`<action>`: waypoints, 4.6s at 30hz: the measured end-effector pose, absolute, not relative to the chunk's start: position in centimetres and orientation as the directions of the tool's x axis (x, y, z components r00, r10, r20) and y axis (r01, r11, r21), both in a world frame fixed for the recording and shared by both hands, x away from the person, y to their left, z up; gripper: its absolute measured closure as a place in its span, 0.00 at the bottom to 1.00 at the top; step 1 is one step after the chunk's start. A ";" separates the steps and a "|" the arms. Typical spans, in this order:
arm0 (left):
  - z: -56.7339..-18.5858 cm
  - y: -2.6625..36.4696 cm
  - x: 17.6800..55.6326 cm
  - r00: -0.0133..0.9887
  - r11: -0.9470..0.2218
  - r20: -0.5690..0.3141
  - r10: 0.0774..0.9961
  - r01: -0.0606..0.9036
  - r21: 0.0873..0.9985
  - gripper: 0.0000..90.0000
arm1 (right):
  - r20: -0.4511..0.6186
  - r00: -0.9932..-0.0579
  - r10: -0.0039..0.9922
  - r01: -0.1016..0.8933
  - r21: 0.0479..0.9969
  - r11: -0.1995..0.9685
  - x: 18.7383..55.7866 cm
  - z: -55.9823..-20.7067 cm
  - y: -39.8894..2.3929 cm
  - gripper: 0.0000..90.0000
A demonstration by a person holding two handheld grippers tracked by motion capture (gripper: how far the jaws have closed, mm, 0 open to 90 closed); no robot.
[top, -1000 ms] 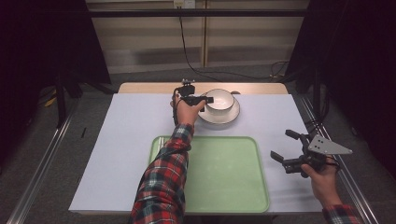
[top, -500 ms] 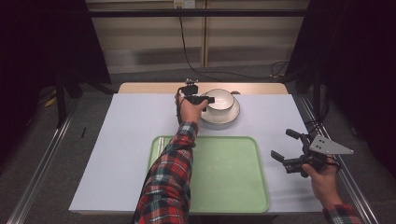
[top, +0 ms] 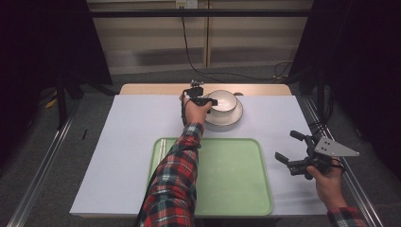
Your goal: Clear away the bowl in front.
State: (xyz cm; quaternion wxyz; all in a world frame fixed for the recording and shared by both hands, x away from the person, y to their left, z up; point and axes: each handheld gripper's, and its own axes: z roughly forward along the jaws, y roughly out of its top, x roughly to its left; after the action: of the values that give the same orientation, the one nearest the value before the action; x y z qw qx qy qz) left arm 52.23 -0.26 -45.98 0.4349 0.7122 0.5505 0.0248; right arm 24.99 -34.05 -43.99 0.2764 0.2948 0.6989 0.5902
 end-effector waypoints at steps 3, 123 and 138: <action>-46.1 -0.3 52.2 0.380 -0.008 -0.455 0.806 0.775 0.632 0.65 | -0.044 -0.673 0.739 0.083 0.988 0.134 25.0 -44.0 -34.1 0.01; -42.5 11.5 34.2 0.526 -0.298 -0.458 0.717 0.825 0.481 0.91 | -0.057 -0.674 0.737 0.097 0.982 0.164 25.4 -44.4 -33.5 0.01; -42.8 11.6 32.5 0.541 -0.319 -0.446 0.712 0.817 0.481 0.91 | -0.056 -0.679 0.732 0.100 0.981 0.168 25.5 -44.5 -33.3 0.01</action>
State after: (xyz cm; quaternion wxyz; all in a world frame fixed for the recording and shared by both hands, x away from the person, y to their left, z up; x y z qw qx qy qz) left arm 32.51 11.61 -42.77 0.3419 0.8086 0.4727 -0.0762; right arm 25.55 -33.35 -44.50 0.2748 0.2917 0.7131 0.5753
